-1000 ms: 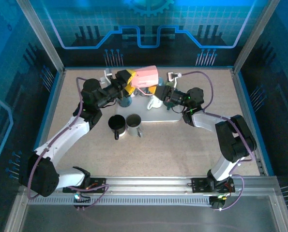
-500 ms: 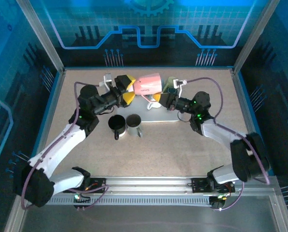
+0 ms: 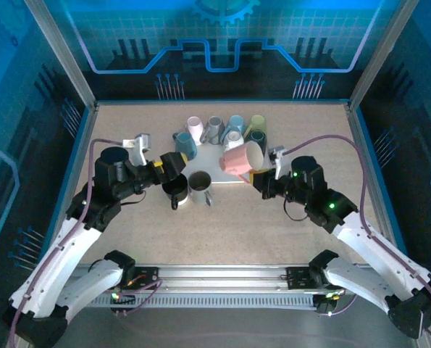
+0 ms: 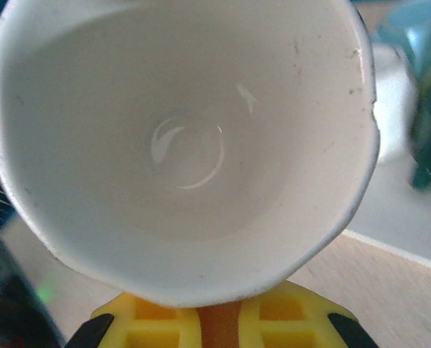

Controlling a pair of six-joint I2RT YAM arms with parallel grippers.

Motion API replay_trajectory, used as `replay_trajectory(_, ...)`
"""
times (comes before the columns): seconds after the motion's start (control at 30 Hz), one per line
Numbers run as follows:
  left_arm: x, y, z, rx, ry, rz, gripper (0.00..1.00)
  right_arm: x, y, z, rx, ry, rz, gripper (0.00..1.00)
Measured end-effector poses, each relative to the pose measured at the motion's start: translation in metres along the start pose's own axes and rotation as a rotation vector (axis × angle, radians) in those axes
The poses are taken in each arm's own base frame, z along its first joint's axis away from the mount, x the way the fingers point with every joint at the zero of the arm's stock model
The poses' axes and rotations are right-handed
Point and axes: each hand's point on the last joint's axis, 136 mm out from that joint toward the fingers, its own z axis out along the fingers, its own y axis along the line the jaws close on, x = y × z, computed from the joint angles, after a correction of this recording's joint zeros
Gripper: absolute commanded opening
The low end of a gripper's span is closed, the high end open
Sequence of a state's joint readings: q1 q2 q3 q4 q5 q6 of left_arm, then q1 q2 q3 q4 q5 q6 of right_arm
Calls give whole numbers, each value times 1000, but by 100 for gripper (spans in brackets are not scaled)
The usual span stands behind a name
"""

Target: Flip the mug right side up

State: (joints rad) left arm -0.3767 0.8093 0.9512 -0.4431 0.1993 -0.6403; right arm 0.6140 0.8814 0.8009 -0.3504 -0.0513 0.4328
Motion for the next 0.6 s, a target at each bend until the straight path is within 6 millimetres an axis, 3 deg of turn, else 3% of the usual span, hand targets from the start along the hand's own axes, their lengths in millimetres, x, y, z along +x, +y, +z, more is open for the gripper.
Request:
replay_trajectory(0.17, 7, 13, -8, -51, -7, 87, 99, 65, -23, 12, 217, 266, -113, 0)
replay_trajectory(0.27, 16, 22, -4, -73, 10, 114, 99, 88, -30, 22, 309, 394, -175, 0)
replay_trajectory(0.6, 39, 33, 4, -93, 62, 154, 99, 99, -41, 45, 463, 457, -190, 0)
